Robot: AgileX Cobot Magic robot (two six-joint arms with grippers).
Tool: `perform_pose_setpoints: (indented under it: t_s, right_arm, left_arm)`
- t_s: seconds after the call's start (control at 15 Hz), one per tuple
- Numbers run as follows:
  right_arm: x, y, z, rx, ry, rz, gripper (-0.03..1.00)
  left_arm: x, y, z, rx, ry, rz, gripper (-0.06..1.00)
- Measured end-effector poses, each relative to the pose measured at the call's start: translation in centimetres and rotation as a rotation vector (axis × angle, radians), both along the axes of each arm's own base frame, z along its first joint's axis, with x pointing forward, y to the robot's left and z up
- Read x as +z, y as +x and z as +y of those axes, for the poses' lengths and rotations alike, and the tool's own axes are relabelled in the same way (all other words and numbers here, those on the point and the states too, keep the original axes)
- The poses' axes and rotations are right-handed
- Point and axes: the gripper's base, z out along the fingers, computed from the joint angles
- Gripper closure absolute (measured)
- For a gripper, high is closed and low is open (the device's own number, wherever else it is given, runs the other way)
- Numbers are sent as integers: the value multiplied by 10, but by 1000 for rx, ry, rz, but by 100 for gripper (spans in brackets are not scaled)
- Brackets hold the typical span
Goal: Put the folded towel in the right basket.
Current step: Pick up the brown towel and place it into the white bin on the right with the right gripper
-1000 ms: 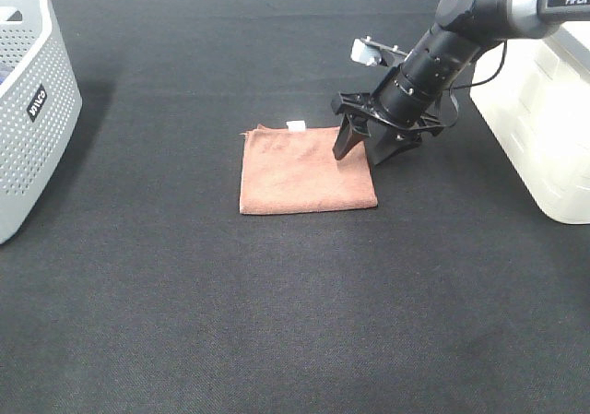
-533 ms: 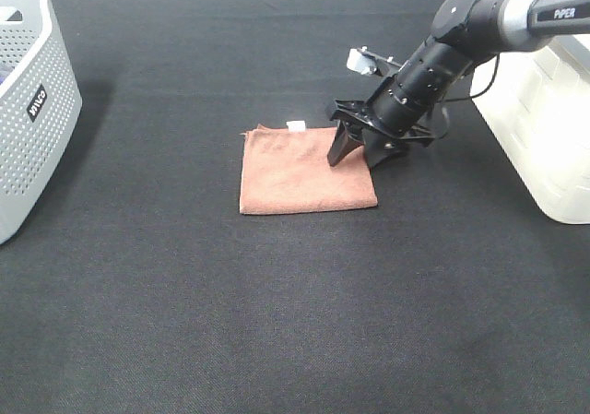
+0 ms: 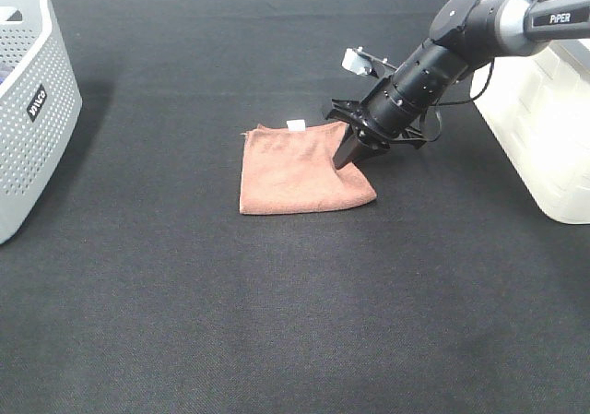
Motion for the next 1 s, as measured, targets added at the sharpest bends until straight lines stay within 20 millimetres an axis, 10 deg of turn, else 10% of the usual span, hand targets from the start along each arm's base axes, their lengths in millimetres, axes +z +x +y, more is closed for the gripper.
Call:
perform_pose_setpoints:
  t_s: [0.47,1.0]
  right_arm:
    - [97,1,-3,39,-14,-194,96]
    - [263,-30,-53,-77,-130,-463,96]
  left_arm:
    - [0,0,0,0,0,0,7]
    - [0,0,0,0,0,0,7]
